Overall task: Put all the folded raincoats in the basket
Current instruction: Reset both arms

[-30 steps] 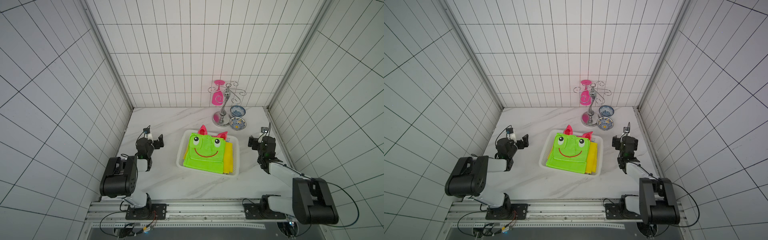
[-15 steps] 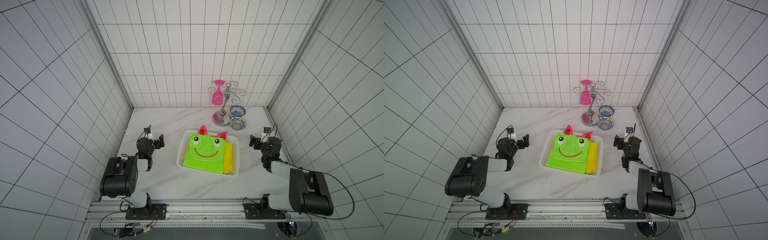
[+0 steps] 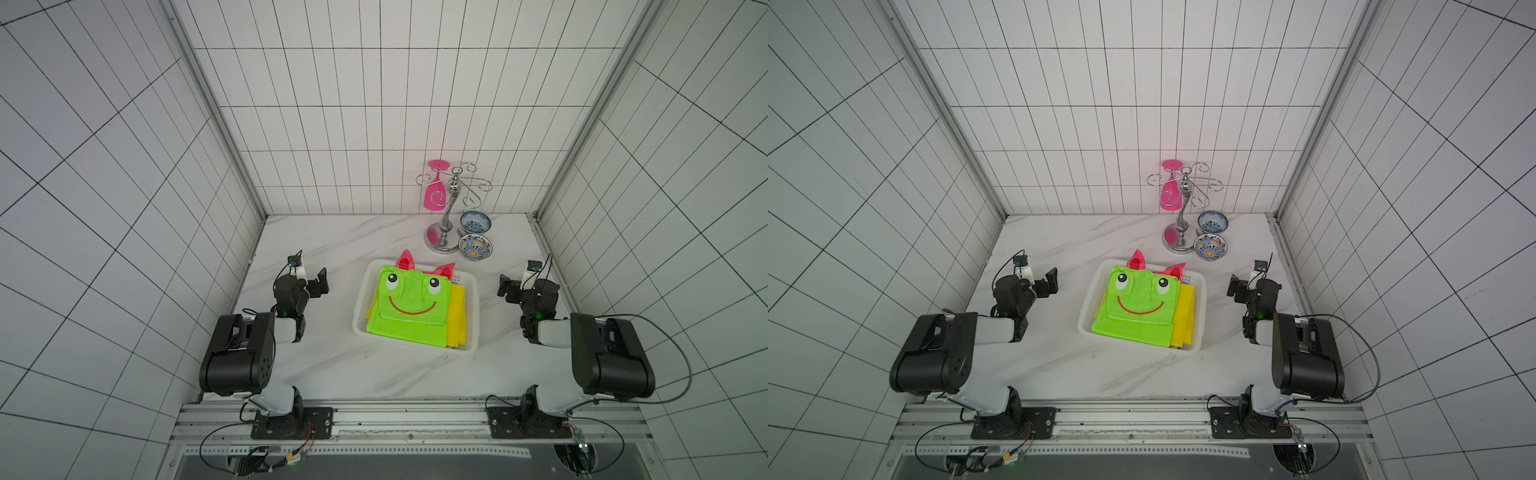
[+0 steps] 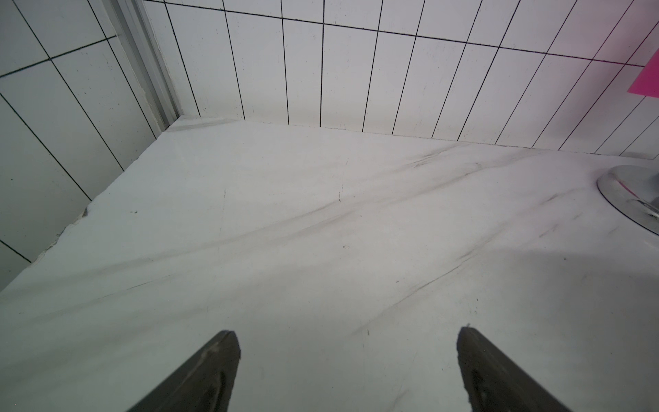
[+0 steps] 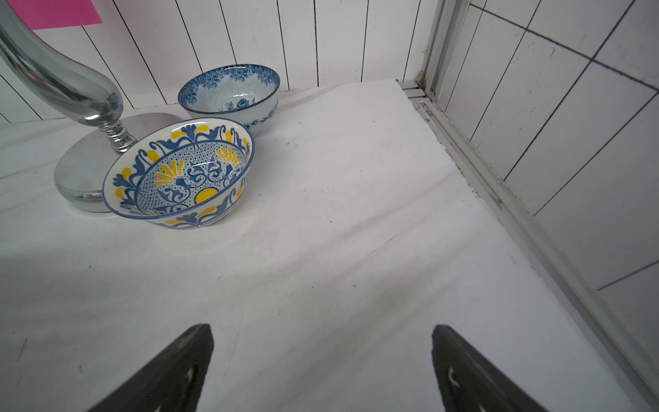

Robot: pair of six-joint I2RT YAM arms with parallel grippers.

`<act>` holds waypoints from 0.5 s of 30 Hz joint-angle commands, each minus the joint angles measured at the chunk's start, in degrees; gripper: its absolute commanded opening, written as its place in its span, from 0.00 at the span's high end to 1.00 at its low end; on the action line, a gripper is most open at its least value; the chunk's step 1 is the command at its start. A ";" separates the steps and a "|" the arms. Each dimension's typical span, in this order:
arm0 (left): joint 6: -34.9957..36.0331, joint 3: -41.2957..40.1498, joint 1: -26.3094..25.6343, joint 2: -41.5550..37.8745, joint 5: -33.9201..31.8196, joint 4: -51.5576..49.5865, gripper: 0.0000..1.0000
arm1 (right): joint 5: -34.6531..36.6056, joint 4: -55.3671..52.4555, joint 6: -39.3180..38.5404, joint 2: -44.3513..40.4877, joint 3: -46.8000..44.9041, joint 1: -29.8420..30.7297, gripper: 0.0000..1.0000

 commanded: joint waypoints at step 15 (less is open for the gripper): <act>-0.28 -0.03 0.06 -1.19 -1.21 0.84 0.02 | 2.07 -3.35 -0.07 -0.49 2.31 0.91 0.01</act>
